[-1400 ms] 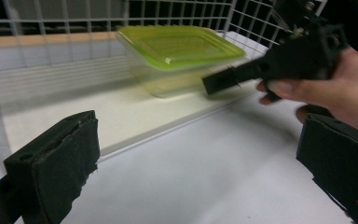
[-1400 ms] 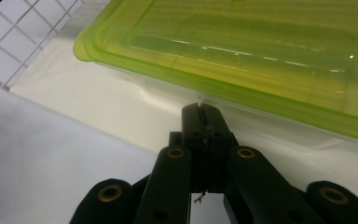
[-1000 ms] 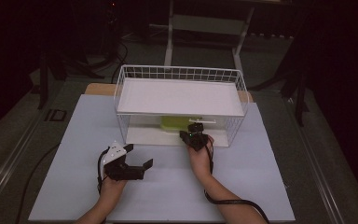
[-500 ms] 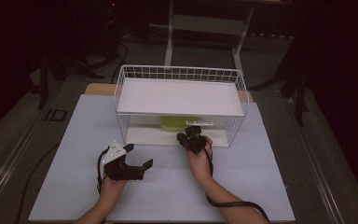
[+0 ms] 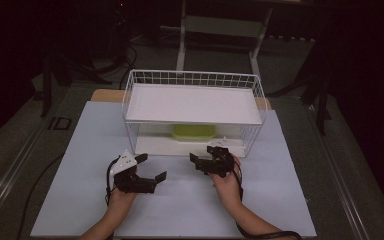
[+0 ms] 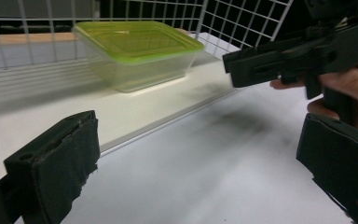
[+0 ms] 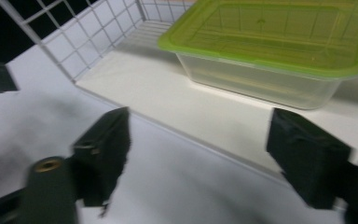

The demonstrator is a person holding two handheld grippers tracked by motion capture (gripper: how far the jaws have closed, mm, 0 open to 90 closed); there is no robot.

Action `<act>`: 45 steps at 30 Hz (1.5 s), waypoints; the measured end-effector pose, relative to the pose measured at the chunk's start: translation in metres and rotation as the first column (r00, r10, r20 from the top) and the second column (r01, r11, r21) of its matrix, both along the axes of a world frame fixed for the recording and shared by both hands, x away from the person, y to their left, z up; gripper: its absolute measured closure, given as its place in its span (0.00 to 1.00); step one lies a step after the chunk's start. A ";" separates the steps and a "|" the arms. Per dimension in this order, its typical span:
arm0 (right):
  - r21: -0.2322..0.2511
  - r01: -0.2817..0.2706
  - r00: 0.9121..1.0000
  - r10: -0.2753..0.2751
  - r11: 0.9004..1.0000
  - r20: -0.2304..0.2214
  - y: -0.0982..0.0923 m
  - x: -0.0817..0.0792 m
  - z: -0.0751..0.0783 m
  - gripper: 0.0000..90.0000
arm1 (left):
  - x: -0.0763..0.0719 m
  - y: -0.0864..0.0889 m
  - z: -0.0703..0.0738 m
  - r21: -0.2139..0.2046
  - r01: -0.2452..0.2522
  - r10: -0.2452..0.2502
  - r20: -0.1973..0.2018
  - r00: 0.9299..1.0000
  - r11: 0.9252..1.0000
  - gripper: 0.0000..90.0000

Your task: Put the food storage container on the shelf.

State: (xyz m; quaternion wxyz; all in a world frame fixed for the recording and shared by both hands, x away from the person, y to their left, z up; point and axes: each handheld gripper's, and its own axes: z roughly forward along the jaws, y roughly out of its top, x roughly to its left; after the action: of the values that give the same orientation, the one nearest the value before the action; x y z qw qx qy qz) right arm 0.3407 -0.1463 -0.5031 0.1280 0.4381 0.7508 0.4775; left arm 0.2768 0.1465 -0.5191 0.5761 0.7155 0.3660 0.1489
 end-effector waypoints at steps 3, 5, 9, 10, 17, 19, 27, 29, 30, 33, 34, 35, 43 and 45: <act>-0.004 -0.017 1.000 0.017 1.000 -0.003 -0.008 -0.006 0.001 0.21 | 0.000 -0.004 0.003 0.003 0.027 -0.027 0.010 1.000 1.000 0.00; 0.003 -0.034 0.999 0.034 0.999 -0.002 -0.013 -0.009 0.002 0.21 | -0.001 -0.006 0.007 0.015 0.049 -0.049 0.026 0.998 0.999 0.00; 0.011 -0.043 0.999 0.043 0.999 0.007 -0.023 -0.017 0.007 0.21 | -0.003 -0.010 0.015 -0.002 0.125 -0.125 0.055 0.991 0.992 0.00; 0.013 -0.051 0.999 0.051 0.999 0.005 -0.026 -0.018 0.008 0.21 | -0.004 -0.011 0.017 -0.010 0.146 -0.145 0.061 0.988 0.989 0.00; 0.033 -0.064 0.998 0.063 0.997 0.017 -0.041 -0.031 0.019 0.22 | -0.008 -0.016 0.026 -0.019 0.237 -0.236 0.056 0.970 0.971 0.00; 0.038 -0.075 0.997 0.074 0.996 0.020 -0.045 -0.036 0.023 0.22 | -0.010 -0.015 0.028 -0.028 0.243 -0.241 0.054 0.969 0.970 0.00; 0.044 -0.109 0.993 0.107 0.993 0.041 -0.066 -0.055 0.033 0.21 | -0.026 -0.003 0.035 -0.032 0.240 -0.237 0.071 0.969 0.970 0.00; 0.051 -0.105 0.994 0.103 0.993 0.049 -0.070 -0.059 0.034 0.22 | -0.031 0.000 0.037 -0.036 0.245 -0.242 0.069 0.968 0.969 0.00; 0.054 -0.109 0.993 0.107 0.993 0.055 -0.073 -0.060 0.034 0.22 | -0.034 0.002 0.038 -0.037 0.246 -0.243 0.073 0.967 0.969 0.00; 0.057 -0.116 0.991 0.112 0.992 0.076 -0.079 -0.066 0.036 0.22 | -0.040 0.007 0.038 -0.042 0.246 -0.242 0.076 0.967 0.968 0.00; 0.060 -0.120 0.990 0.115 0.991 0.081 -0.081 -0.068 0.036 0.22 | -0.042 0.010 0.038 -0.038 0.238 -0.235 0.072 0.969 0.970 0.00; 0.056 -0.123 0.989 0.118 0.991 0.089 -0.082 -0.069 0.037 0.22 | -0.044 0.012 0.037 -0.042 0.237 -0.233 0.073 0.970 0.971 0.00; 0.041 -0.163 0.982 0.158 0.986 0.107 -0.092 -0.086 0.038 0.22 | -0.057 0.028 0.034 -0.043 0.213 -0.209 0.074 0.975 0.976 0.00; 0.045 -0.185 0.977 0.179 0.982 0.118 -0.097 -0.090 0.038 0.21 | -0.061 0.029 0.033 -0.035 0.214 -0.211 0.079 0.974 0.976 0.00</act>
State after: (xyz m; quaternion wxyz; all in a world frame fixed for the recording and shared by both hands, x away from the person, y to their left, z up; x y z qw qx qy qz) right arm 0.2505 -0.2428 -0.4655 0.1136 0.3431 0.7657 0.5321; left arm 0.2160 0.1760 -0.4862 0.6175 0.7317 0.2686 0.1053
